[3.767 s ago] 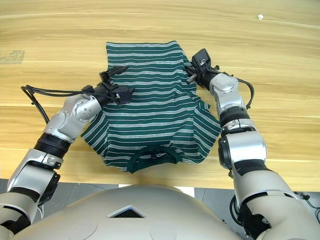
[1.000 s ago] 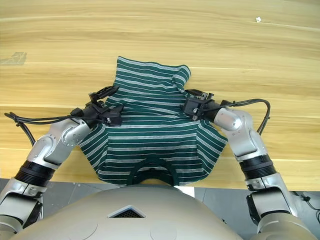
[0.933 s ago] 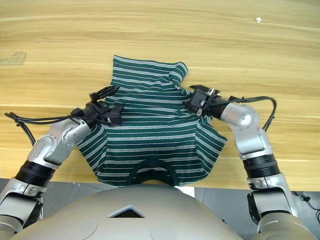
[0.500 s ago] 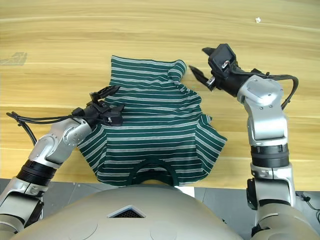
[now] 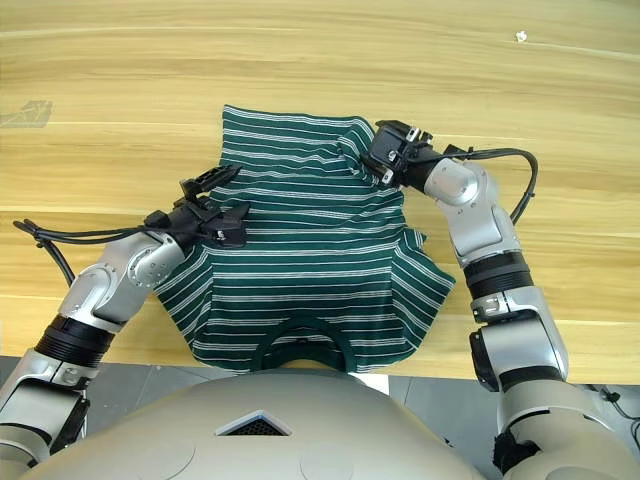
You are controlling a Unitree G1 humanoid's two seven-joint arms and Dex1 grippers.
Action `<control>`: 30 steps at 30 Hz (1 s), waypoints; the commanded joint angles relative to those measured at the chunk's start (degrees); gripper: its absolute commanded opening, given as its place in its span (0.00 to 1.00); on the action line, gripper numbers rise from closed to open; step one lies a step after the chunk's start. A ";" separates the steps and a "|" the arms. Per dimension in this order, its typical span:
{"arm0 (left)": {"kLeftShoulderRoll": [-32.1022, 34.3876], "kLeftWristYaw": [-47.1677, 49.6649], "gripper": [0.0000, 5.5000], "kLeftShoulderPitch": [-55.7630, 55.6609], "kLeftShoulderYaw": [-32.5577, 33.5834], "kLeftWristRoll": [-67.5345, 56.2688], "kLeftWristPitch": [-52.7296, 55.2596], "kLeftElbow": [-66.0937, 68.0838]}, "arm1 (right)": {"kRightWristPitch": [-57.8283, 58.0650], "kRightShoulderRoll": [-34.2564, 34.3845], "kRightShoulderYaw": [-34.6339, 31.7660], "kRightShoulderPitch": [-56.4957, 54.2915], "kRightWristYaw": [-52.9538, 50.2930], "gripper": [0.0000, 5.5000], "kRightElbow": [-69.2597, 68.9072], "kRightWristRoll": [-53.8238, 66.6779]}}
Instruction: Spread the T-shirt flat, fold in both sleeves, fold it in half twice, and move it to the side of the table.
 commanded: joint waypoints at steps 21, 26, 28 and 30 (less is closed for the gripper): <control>-0.99 0.24 0.70 -0.31 -3.18 2.07 -0.13 4.85 | -10.28 6.90 0.26 -11.08 -9.49 0.37 24.14 -4.11; -1.13 0.56 0.70 -0.16 -3.48 2.43 0.08 5.04 | -11.53 6.37 0.16 -11.08 -9.89 0.21 25.30 -4.68; -1.04 0.75 0.70 0.12 -3.50 2.45 0.08 5.10 | -11.87 5.96 -0.16 -11.32 -10.11 0.16 25.79 -4.96; -1.04 0.78 0.70 0.27 -3.55 2.41 0.14 5.14 | -12.20 5.65 -0.31 -11.39 -10.28 0.09 26.14 -5.24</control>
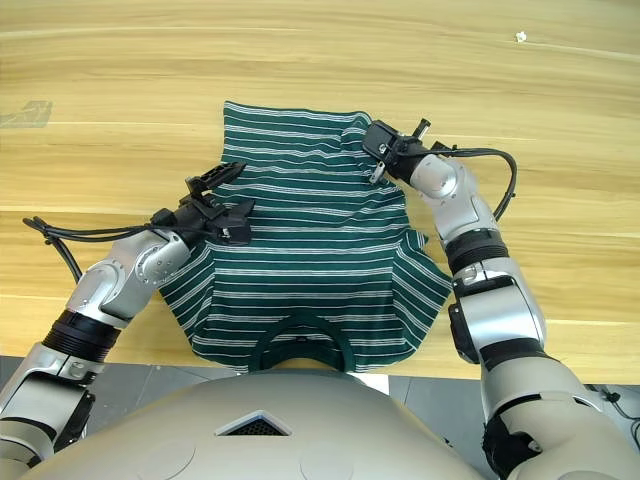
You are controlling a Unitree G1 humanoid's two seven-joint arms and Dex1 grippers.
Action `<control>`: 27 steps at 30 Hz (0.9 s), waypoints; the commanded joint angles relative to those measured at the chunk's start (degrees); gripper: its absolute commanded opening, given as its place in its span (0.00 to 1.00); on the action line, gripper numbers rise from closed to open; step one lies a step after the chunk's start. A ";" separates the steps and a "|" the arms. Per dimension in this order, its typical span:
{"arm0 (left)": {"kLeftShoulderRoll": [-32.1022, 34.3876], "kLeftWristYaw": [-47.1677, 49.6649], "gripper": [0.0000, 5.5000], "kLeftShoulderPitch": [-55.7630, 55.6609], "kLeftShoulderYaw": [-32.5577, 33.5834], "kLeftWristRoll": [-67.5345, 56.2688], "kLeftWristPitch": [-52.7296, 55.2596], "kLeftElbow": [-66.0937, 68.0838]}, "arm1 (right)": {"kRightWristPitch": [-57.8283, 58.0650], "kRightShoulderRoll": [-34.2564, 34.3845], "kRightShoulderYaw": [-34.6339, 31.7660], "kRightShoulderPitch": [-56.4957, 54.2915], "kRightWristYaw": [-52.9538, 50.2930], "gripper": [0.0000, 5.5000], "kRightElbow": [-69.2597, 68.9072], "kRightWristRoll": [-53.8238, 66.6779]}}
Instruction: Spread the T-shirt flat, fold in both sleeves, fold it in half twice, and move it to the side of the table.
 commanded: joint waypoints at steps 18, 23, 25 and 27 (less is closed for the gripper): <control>0.21 -1.66 0.70 3.30 -2.68 1.72 0.89 2.88 | -4.74 -3.59 -1.69 -0.92 -0.80 0.01 4.85 -0.69; -0.11 -1.47 0.70 2.50 -3.07 1.80 0.62 4.13 | -3.50 -3.48 -2.13 -1.23 -0.50 0.14 4.96 -0.78; -0.10 -1.35 0.70 2.50 -3.07 1.83 0.60 4.25 | -3.23 -3.88 -2.38 -1.67 -2.37 0.22 5.23 -1.54; -0.05 -1.26 0.70 2.77 -2.96 1.70 0.61 4.13 | -2.94 -4.70 -1.67 -2.32 -6.32 0.24 5.84 -3.84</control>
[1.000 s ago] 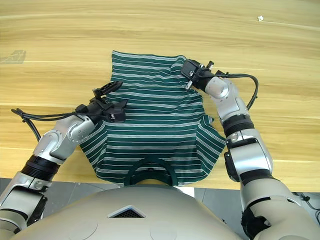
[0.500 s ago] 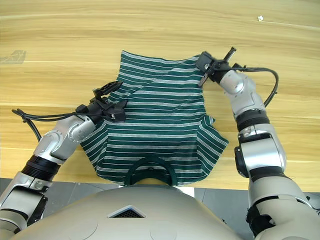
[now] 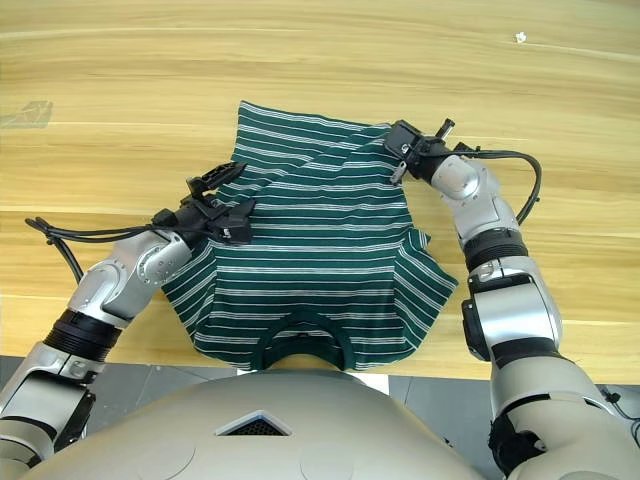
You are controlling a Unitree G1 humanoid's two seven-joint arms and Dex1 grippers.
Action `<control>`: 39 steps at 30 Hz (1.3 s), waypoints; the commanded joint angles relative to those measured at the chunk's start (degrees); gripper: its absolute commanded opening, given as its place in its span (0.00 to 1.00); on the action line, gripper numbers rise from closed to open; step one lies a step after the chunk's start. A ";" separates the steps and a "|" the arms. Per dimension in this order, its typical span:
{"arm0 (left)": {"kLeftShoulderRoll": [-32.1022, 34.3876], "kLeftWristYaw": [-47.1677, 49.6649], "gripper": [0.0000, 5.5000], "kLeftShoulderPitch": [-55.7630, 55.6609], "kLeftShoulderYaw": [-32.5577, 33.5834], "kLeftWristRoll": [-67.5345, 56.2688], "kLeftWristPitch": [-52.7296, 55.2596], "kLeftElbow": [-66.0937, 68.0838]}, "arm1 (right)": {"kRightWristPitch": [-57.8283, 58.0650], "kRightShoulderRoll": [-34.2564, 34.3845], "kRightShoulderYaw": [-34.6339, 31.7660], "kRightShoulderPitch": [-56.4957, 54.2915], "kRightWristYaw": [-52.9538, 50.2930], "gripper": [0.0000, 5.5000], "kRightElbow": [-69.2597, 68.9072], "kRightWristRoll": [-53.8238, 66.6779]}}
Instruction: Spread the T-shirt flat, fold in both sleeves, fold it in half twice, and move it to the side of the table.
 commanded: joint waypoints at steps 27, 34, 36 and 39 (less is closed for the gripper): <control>-9.60 -17.38 0.70 -21.52 10.13 -29.90 5.75 16.16 | 9.61 -4.19 -5.62 8.83 -1.97 0.24 -32.59 4.72; -15.22 -2.64 0.70 -38.31 -4.66 -9.56 -1.88 53.59 | 10.48 -2.61 -3.67 10.01 0.52 0.24 -39.16 4.25; -16.89 -0.46 0.70 -40.03 -4.93 -9.17 -2.96 59.16 | 10.99 -2.12 -3.15 11.09 0.76 0.24 -41.47 4.16; -16.84 1.13 0.70 -39.66 -3.75 -10.19 -4.94 64.00 | 11.25 -1.46 -2.42 12.25 0.97 0.24 -42.92 3.63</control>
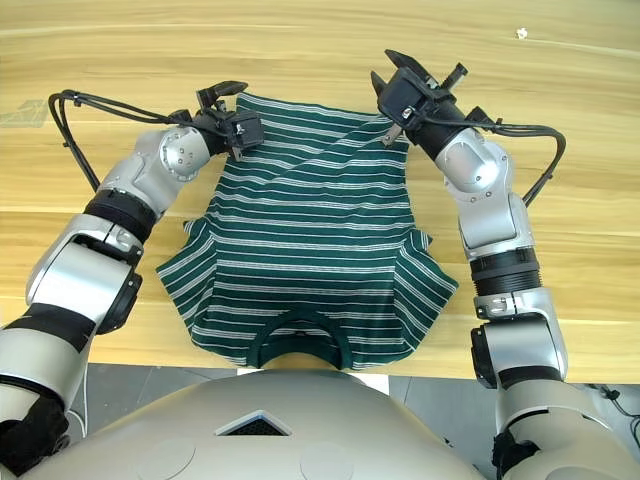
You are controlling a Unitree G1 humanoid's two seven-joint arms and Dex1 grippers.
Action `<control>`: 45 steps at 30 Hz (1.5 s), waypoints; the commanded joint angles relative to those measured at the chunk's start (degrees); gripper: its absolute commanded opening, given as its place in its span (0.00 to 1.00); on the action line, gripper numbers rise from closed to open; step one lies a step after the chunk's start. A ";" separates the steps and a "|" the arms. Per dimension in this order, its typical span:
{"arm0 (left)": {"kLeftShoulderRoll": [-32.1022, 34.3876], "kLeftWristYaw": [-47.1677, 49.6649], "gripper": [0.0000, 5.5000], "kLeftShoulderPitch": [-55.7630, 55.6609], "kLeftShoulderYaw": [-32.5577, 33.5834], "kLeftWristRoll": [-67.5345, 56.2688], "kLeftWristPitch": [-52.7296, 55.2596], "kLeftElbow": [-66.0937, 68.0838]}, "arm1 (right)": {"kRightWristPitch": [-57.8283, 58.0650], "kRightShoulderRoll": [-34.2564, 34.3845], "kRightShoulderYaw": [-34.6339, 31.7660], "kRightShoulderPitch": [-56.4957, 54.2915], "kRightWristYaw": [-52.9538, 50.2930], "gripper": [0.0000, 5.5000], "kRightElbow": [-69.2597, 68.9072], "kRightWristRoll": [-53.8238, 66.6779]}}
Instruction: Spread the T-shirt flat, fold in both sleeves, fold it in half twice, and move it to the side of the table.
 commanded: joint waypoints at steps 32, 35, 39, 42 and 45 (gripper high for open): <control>13.00 20.29 0.70 39.29 34.40 -14.56 1.80 -65.50 | -2.12 5.76 -9.47 2.64 -8.74 0.24 -4.64 6.38; 9.65 15.47 0.70 55.23 39.48 -25.61 8.33 -86.10 | -4.35 7.86 -14.21 4.49 -13.17 0.24 -8.94 10.01; 4.19 15.36 0.70 74.28 41.13 -30.09 7.75 -99.31 | -4.98 7.60 -20.68 4.38 -17.58 0.24 -14.82 12.01; 0.28 15.48 0.70 83.93 40.88 -40.55 9.48 -105.69 | -4.19 6.61 -23.15 3.59 -18.29 0.24 -15.70 12.65; -6.12 16.65 0.70 92.47 39.43 -44.33 11.89 -102.94 | -4.75 6.29 -24.48 3.96 -19.08 0.24 -16.88 12.00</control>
